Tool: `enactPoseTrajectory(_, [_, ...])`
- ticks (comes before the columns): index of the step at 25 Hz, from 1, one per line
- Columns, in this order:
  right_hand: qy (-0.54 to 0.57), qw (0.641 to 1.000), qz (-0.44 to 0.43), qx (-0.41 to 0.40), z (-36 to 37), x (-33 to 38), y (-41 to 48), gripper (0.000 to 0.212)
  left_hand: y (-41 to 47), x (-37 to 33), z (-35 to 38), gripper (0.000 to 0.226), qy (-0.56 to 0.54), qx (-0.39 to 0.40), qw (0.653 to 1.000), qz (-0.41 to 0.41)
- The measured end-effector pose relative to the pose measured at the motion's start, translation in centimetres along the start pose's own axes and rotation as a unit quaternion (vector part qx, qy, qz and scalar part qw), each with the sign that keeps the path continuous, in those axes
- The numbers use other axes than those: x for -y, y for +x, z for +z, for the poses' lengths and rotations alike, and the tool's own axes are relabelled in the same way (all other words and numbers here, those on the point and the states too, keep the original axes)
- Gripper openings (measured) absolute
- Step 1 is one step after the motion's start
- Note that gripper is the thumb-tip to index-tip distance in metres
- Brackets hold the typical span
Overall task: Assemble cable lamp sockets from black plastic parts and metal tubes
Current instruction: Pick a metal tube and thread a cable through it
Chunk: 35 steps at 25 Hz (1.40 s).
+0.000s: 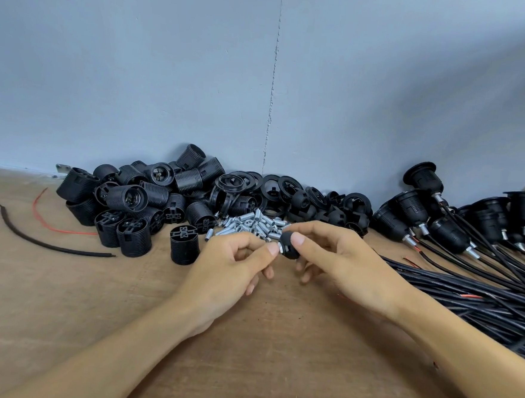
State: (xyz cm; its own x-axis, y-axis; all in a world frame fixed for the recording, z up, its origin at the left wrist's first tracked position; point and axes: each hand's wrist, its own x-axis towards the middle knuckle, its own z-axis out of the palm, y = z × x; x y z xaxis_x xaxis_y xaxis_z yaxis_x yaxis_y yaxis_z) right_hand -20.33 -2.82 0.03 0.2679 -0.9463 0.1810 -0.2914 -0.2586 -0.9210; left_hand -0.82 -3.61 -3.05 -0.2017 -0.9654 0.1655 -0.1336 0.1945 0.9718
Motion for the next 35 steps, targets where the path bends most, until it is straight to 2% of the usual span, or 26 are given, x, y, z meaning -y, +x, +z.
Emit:
enactPoseTrajectory(4, [-0.033, 0.997, 0.064, -0.004, 0.5, 0.0, 0.1, 0.044, -0.6, 0.0, 0.5, 0.014, 0.08, -0.032, 0.991, 0.102])
enactPoseTrajectory(8, [-0.06, 0.993, 0.101, -0.016, 0.2, 0.2, 0.0, 0.063, -1.5, -0.2, 1.2, 0.01, 0.187, -0.06, 0.951, 0.238])
enactPoseTrajectory(10, [-0.006, 0.997, 0.073, -0.003, 0.2, 0.4, -0.1, 0.058, -1.4, -0.2, 1.2, 0.015, 0.175, -0.073, 0.954, 0.231])
enactPoseTrajectory(12, [0.041, 0.999, 0.002, 0.002, 0.2, 0.2, -0.1, 0.037, -1.1, -0.2, 1.0, 0.022, 0.139, -0.084, 0.97, 0.184])
enactPoseTrajectory(14, [0.004, 1.0, -0.03, 0.009, 0.2, -0.1, -0.1, 0.03, -0.8, -0.2, 0.7, 0.025, 0.103, -0.081, 0.981, 0.142])
enactPoseTrajectory(18, [-0.085, 0.995, 0.036, 0.031, 0.0, -0.3, 0.1, 0.058, -1.0, 0.0, 1.0, 0.02, 0.12, -0.063, 0.977, 0.164])
enactPoseTrajectory(21, [-0.1, 0.993, 0.054, 0.031, 0.0, -0.2, 0.1, 0.059, -1.2, -0.1, 1.1, 0.02, 0.152, -0.069, 0.96, 0.226])
enactPoseTrajectory(24, [-0.103, 0.993, 0.053, 0.011, -0.7, 0.6, 0.4, 0.069, -1.3, 0.2, 1.1, 0.006, 0.165, -0.066, 0.953, 0.245])
enactPoseTrajectory(26, [-0.058, 0.997, 0.038, -0.045, -2.2, 1.5, 0.9, 0.056, -1.2, 0.4, 1.2, 0.009, 0.143, -0.061, 0.964, 0.218])
enactPoseTrajectory(28, [-0.105, 0.992, 0.035, -0.068, -4.3, 2.6, 1.0, 0.029, -0.9, 0.5, 1.1, 0.019, 0.122, -0.061, 0.974, 0.18])
enactPoseTrajectory(29, [-0.177, 0.981, 0.049, -0.056, -5.3, 3.0, 0.9, 0.017, -0.7, 0.4, 1.1, 0.02, 0.119, -0.063, 0.977, 0.166])
enactPoseTrajectory(31, [-0.345, 0.931, 0.114, 0.021, -6.9, 3.5, 0.3, 0.003, -0.4, 0.3, 0.9, 0.021, 0.111, -0.067, 0.982, 0.137])
enactPoseTrajectory(33, [-0.465, 0.86, 0.183, 0.104, -6.9, 3.7, -0.1, 0.007, -0.1, 0.4, 0.8, 0.021, 0.095, -0.065, 0.988, 0.098])
enactPoseTrajectory(35, [-0.55, 0.801, 0.194, 0.138, -6.0, 3.3, 0.0, 0.016, 0.1, 0.4, 0.7, 0.02, 0.085, -0.065, 0.992, 0.071])
